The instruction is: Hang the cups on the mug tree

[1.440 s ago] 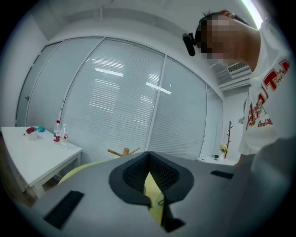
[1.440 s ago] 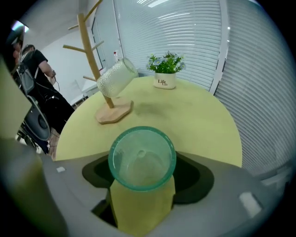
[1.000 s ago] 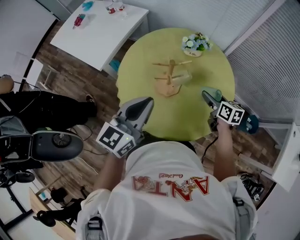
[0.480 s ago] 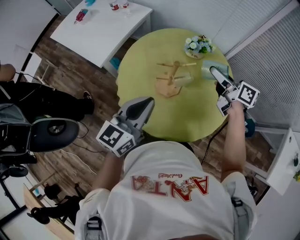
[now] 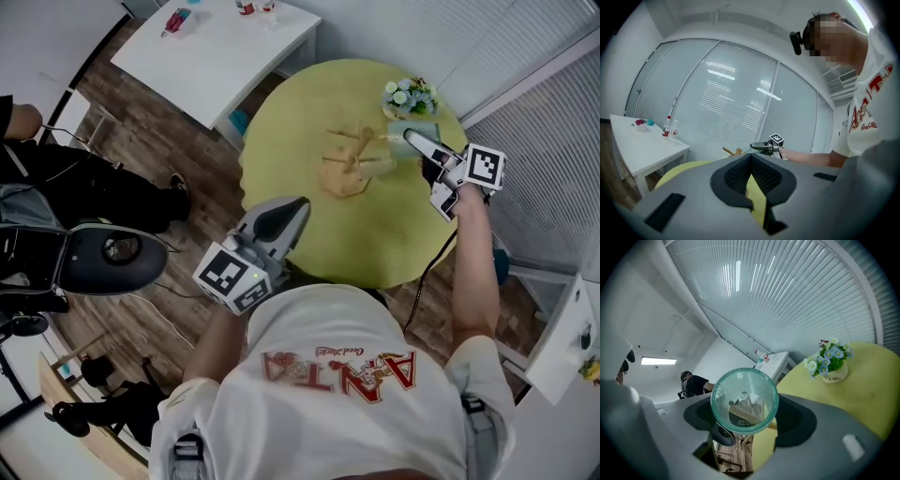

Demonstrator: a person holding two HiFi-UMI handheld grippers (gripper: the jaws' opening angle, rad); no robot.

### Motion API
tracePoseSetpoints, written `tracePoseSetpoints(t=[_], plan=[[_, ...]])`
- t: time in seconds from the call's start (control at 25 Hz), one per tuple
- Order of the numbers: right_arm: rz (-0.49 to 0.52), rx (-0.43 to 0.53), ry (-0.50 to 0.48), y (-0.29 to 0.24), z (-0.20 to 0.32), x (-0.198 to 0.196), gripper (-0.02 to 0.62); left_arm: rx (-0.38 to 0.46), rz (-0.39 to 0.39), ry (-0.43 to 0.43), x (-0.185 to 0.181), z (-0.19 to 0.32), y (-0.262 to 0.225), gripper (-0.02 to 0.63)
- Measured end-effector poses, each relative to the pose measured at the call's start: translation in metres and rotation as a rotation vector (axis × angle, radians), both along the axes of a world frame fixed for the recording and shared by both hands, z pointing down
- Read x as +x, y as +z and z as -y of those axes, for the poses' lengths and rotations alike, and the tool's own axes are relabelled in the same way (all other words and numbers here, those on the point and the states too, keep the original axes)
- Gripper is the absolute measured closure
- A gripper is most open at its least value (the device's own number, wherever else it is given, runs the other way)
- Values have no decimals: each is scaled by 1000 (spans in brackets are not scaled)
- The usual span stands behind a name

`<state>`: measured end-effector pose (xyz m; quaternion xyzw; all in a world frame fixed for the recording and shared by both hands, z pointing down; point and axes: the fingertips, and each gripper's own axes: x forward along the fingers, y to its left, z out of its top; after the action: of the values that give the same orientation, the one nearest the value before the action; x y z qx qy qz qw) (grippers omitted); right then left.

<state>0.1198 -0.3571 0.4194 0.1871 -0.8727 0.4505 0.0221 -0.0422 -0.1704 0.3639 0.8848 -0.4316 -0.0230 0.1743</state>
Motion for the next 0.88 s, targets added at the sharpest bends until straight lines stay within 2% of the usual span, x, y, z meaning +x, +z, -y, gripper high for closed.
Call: tracePoseSetpoints(t=[0.36,0.88], plan=[[-2,-37,-49,11,-2,-24,261,-1,-5,-9,-6,-2,4,597],[24,-75,-34,21,-2,-30,259,-12,-2,-6,-9,-1,4,597]])
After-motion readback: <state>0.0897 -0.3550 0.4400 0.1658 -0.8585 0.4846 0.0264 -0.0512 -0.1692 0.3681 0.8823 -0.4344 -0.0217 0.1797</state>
